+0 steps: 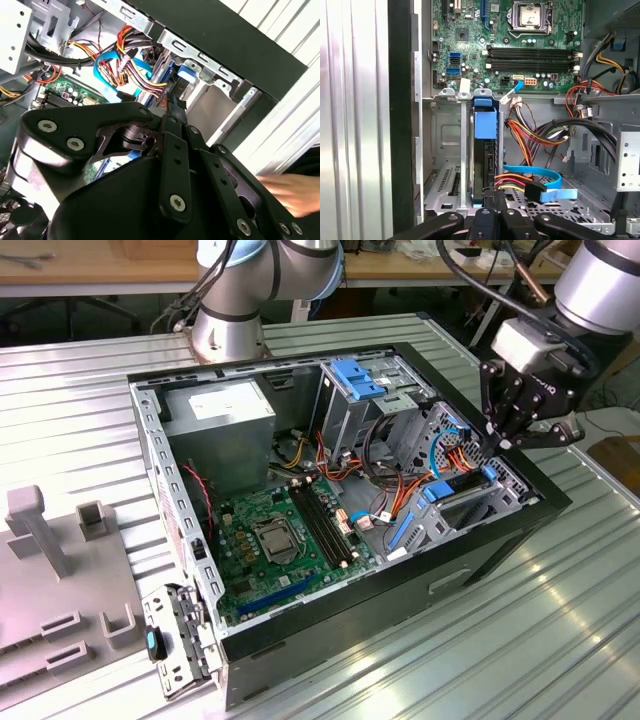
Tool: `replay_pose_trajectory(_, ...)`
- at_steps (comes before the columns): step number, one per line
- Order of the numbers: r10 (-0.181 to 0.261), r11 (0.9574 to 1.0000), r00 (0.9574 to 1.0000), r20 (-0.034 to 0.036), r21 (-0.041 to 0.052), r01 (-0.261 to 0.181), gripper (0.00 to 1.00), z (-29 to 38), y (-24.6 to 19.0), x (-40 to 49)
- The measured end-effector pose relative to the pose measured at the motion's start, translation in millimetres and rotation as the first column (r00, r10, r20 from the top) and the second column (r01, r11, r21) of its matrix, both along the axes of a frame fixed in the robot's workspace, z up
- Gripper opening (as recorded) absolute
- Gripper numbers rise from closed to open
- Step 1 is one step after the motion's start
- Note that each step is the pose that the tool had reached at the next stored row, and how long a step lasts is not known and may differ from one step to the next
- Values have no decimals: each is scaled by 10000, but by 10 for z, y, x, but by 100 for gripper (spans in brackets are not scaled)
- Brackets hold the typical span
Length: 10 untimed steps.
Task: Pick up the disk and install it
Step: 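Insert the second disk wire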
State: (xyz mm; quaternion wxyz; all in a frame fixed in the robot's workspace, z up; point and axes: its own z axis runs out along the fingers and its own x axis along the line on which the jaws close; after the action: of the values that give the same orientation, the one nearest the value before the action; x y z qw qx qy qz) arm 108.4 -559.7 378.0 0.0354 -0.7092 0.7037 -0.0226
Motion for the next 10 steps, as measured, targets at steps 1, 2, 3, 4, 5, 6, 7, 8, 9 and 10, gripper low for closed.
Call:
replay_pose_trajectory(1,9,10000,10000,-1,-19,-9,11,15,0,0)
replay_pose_trajectory(2,15,10000,10000,-37,-28,-15,11,27,0,0)
replay_pose_trajectory(3,18,10000,9999,-122,-33,-19,11,35,0,0)
replay_pose_trajectory(4,17,10000,9997,-237,-37,-18,11,41,0,0)
replay_pose_trajectory(5,17,10000,9995,-326,-43,-19,11,46,0,0)
replay_pose_trajectory(6,16,10000,9991,-430,-61,-18,11,50,0,1)
replay_pose_trajectory(7,14,9999,9991,-432,-98,-19,11,52,3,2)
replay_pose_trajectory(8,6,9996,9990,-440,-287,-19,11,57,13,2)
replay_pose_trajectory(9,2,9993,9990,-451,-385,-20,11,62,18,2)
replay_pose_trajectory(10,0,9991,9989,-465,-425,-19,11,65,20,1)
